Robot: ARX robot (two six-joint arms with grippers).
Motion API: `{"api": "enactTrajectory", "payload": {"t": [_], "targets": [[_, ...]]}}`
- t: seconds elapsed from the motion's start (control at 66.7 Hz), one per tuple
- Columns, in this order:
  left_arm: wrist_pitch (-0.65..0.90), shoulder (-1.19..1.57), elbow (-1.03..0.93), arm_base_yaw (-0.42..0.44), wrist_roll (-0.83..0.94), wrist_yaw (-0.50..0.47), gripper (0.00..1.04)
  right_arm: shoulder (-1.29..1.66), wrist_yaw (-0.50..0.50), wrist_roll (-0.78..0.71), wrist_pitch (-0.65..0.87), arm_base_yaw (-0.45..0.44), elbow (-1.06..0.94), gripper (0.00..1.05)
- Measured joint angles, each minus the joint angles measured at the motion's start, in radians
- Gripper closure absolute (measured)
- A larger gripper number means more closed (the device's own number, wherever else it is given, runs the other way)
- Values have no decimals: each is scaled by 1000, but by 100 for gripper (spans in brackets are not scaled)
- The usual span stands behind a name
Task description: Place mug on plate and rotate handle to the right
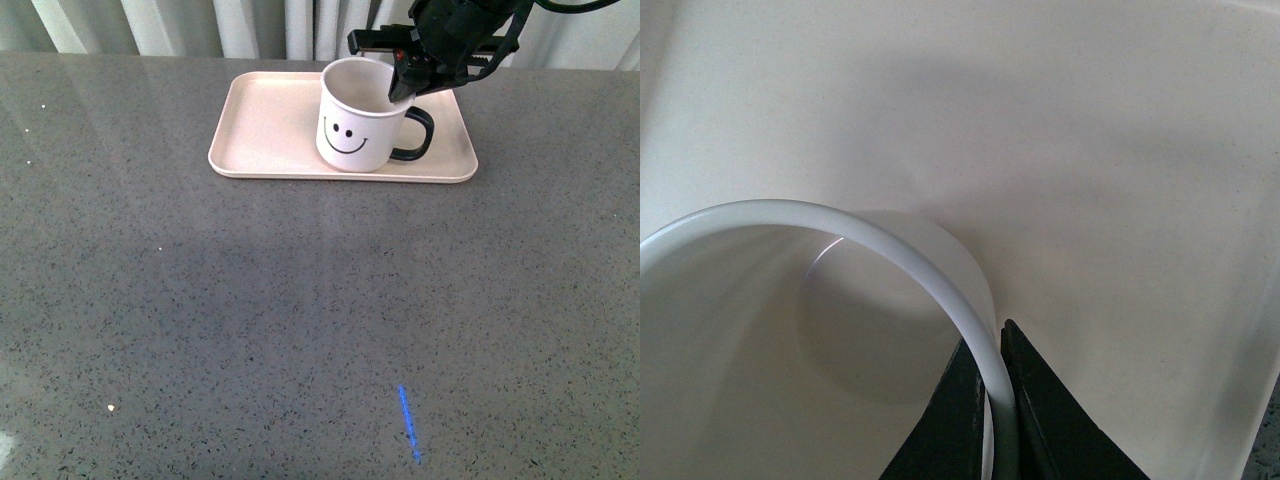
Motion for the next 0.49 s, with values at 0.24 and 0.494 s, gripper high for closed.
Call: {"api": "enactTrajectory", "payload": {"t": [0.24,0.494], "targets": [[0,0,0,0,0,0,9,0,-64,-156,-113,-41,171,103],[0,0,0,0,0,0,9,39,-83,-298,-187,-68,281,103]]}}
